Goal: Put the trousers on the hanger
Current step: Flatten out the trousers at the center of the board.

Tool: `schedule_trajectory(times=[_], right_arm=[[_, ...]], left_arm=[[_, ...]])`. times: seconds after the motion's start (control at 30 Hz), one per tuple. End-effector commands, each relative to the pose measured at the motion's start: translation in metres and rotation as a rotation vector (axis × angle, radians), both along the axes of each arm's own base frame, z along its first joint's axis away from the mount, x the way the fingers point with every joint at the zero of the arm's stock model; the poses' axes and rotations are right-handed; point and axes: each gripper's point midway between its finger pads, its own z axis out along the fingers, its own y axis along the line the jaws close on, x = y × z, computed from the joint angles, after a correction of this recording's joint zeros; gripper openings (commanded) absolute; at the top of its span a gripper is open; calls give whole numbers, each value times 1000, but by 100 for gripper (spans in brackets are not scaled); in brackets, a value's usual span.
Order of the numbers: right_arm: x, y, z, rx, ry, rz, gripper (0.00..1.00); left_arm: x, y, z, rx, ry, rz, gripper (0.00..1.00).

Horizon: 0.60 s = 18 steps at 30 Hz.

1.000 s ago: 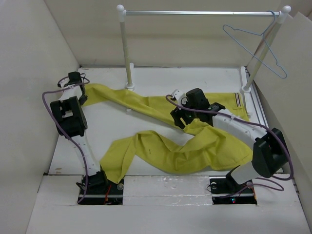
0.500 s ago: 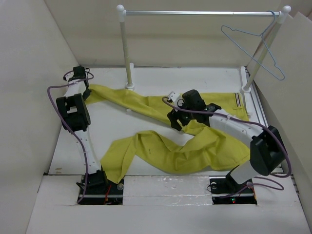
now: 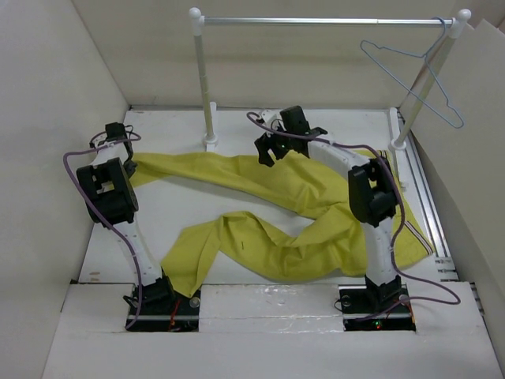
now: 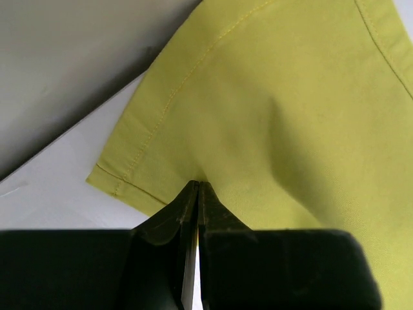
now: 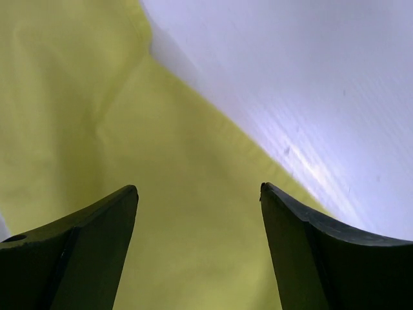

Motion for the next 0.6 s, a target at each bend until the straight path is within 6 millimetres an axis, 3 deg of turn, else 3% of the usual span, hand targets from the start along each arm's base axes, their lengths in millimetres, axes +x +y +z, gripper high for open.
schedule_trajectory(times=[0.0, 0.03, 0.07, 0.1, 0.17, 0.2, 0.43, 0.53, 0.57], right_arm=[[21, 34, 37, 101, -91, 173, 82], [19, 39, 12, 95, -26, 204, 82], [30, 51, 32, 134, -64, 239, 83], [31, 56, 29, 144, -50, 261, 83], [27, 61, -6, 137, 54, 296, 83], [32, 66, 2, 150, 33, 313, 83], [22, 69, -36, 209, 151, 329, 80], [19, 67, -29, 284, 173, 352, 70], [17, 61, -36, 296, 198, 341, 52]], left_arm=[[-32, -14, -7, -24, 103, -12, 0], [-34, -15, -9, -28, 105, -13, 0], [-34, -16, -6, -31, 96, -12, 0], [-34, -17, -5, -36, 93, -14, 0], [-35, -18, -2, -41, 87, -10, 0], [-36, -19, -1, -41, 87, -9, 0], [-38, -20, 7, -18, 83, -18, 0], [-37, -18, 9, -11, 83, -19, 0], [-37, -18, 10, -9, 85, -17, 0]])
